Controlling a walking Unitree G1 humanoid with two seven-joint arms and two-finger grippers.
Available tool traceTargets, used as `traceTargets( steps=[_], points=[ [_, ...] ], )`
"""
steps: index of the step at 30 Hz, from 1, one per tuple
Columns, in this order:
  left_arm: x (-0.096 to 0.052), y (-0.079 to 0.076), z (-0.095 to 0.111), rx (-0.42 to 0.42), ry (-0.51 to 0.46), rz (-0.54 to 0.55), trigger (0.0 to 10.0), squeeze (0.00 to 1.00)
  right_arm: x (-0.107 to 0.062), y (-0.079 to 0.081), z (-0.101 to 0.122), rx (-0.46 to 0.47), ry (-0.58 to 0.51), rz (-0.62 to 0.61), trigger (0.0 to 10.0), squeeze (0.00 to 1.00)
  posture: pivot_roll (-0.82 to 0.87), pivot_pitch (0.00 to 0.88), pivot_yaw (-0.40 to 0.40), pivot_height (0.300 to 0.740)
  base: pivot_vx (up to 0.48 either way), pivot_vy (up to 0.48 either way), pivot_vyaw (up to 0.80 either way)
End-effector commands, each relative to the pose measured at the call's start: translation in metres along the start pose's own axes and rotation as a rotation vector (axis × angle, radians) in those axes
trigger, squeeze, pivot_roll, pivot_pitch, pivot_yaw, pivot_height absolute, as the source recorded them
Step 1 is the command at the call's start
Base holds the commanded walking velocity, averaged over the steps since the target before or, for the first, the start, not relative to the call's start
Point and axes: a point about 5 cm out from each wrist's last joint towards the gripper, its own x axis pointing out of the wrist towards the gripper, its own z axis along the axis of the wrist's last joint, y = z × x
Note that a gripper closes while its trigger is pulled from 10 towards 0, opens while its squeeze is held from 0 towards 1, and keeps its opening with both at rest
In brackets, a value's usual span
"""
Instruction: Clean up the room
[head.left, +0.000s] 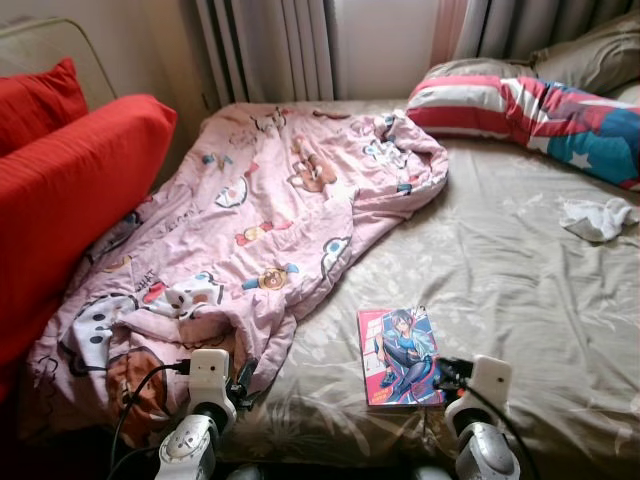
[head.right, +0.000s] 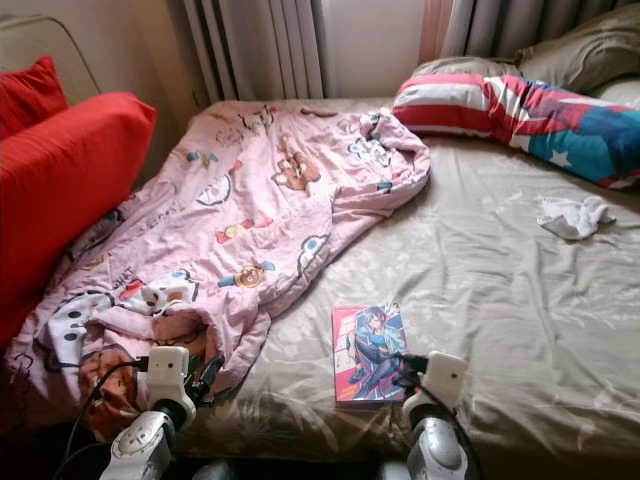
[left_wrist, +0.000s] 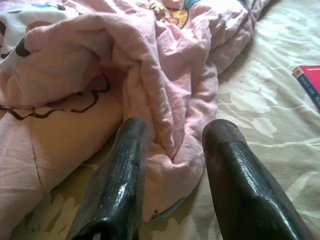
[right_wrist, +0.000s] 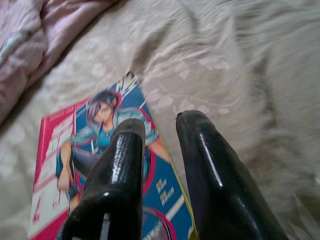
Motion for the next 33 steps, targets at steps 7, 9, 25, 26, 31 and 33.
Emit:
traceTargets(
  steps=[7, 9, 25, 26, 31, 33],
  points=[
    [-0.004, 0.003, -0.003, 0.005, 0.000, 0.007, 10.0, 0.00, -0.009, -0.005, -0.012, 0.125, 0.014, -0.030, 10.0, 1.00, -0.07, 0.176, 0.085, 0.585, 0.000, 0.000, 0.00],
    [-0.004, 0.005, -0.002, 0.006, -0.002, 0.011, 10.0, 0.00, -0.011, -0.006, -0.015, 0.138, 0.030, -0.041, 10.0, 1.00, -0.07, 0.177, 0.086, 0.585, 0.000, 0.000, 0.00],
    [-0.017, 0.015, -0.006, 0.033, -0.009, 0.019, 10.0, 0.00, -0.018, -0.007, -0.027, 0.217, 0.076, -0.039, 10.0, 0.00, -0.03, 0.234, 0.107, 0.585, 0.000, 0.000, 0.00],
    [-0.017, 0.016, -0.006, 0.035, -0.008, 0.020, 10.0, 0.00, -0.018, -0.009, -0.026, 0.218, 0.075, -0.045, 10.0, 0.00, -0.03, 0.236, 0.108, 0.585, 0.000, 0.000, 0.00],
    [-0.021, 0.020, -0.009, 0.042, -0.001, 0.026, 10.0, 0.00, -0.019, -0.015, -0.026, 0.228, 0.068, -0.066, 10.0, 0.00, -0.02, 0.249, 0.111, 0.585, 0.000, 0.000, 0.00],
    [-0.023, 0.021, -0.009, 0.044, 0.001, 0.027, 10.0, 0.00, -0.019, -0.015, -0.027, 0.230, 0.073, -0.064, 10.0, 0.00, -0.02, 0.252, 0.113, 0.585, 0.000, 0.000, 0.00]
  ],
)
